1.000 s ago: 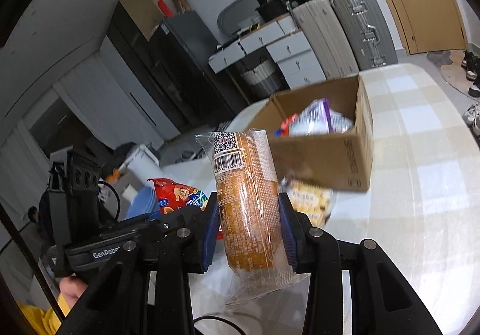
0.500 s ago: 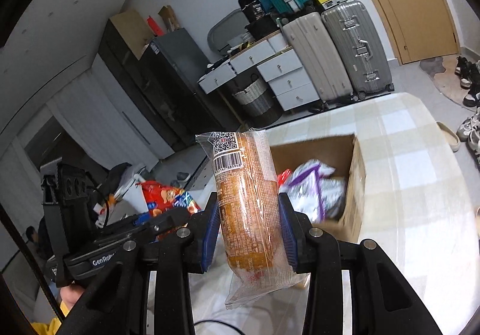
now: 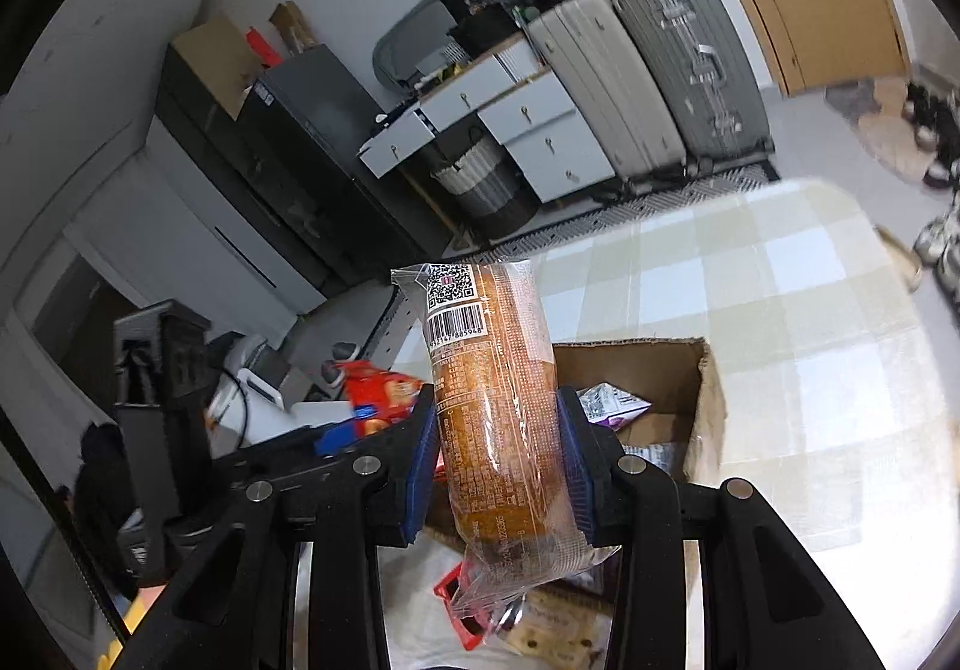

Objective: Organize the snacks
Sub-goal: 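Lift both packets and carry them over the box, then open both tools to drop the packets into the box and withdraw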

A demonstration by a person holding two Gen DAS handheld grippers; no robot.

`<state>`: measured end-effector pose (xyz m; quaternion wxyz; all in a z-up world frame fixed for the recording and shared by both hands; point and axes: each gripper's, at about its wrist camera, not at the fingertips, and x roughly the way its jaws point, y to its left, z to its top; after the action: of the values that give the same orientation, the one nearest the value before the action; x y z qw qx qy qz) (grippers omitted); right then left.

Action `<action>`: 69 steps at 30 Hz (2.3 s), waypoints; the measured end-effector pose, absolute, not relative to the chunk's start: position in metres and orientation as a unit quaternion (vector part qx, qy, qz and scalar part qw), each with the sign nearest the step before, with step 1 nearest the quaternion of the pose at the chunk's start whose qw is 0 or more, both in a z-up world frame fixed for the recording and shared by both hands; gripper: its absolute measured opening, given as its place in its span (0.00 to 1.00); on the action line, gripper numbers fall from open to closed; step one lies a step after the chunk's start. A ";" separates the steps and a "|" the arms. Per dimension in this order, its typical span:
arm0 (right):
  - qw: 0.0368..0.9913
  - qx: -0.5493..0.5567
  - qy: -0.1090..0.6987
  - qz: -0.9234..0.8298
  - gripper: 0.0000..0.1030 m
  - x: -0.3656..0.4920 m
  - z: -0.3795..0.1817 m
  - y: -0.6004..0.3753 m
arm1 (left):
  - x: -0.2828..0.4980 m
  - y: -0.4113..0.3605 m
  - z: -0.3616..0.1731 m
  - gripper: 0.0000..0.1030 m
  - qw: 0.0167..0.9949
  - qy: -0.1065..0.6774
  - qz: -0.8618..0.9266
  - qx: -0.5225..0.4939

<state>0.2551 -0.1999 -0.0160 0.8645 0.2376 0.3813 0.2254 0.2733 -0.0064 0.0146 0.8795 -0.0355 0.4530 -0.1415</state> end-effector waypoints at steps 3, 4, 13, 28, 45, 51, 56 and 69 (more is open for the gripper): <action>0.850 0.263 0.389 0.240 0.36 0.267 -0.033 -0.202 | 0.294 -0.009 -0.003 0.37 0.870 0.470 -0.140 -0.047; 0.849 0.260 0.395 0.235 0.36 0.270 -0.038 -0.201 | 0.299 -0.010 -0.008 0.37 0.865 0.476 -0.148 -0.055; 0.844 0.249 0.426 0.210 0.36 0.285 -0.071 -0.199 | 0.314 -0.018 -0.052 0.37 0.858 0.495 -0.133 -0.023; 0.870 0.145 0.444 0.156 0.36 0.281 -0.079 -0.180 | 0.305 -0.024 -0.044 0.48 0.860 0.488 -0.148 0.009; 0.888 0.134 0.421 0.125 0.43 0.272 -0.064 -0.184 | 0.283 -0.008 -0.007 0.52 0.872 0.469 -0.142 0.014; 0.900 0.131 0.394 0.137 0.43 0.256 -0.046 -0.184 | 0.272 0.007 -0.001 0.52 0.876 0.466 -0.124 0.012; 0.907 0.127 0.373 0.148 0.46 0.235 -0.027 -0.182 | 0.252 0.023 0.015 0.63 0.881 0.457 -0.120 -0.019; 0.927 0.098 0.320 0.171 0.66 0.149 0.004 -0.166 | 0.153 0.034 0.059 0.78 0.902 0.412 -0.119 -0.049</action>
<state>0.1492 -0.1662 0.0044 0.9267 0.0977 0.3201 0.1709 0.1534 0.0339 0.0588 0.9021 -0.0494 0.4118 -0.1195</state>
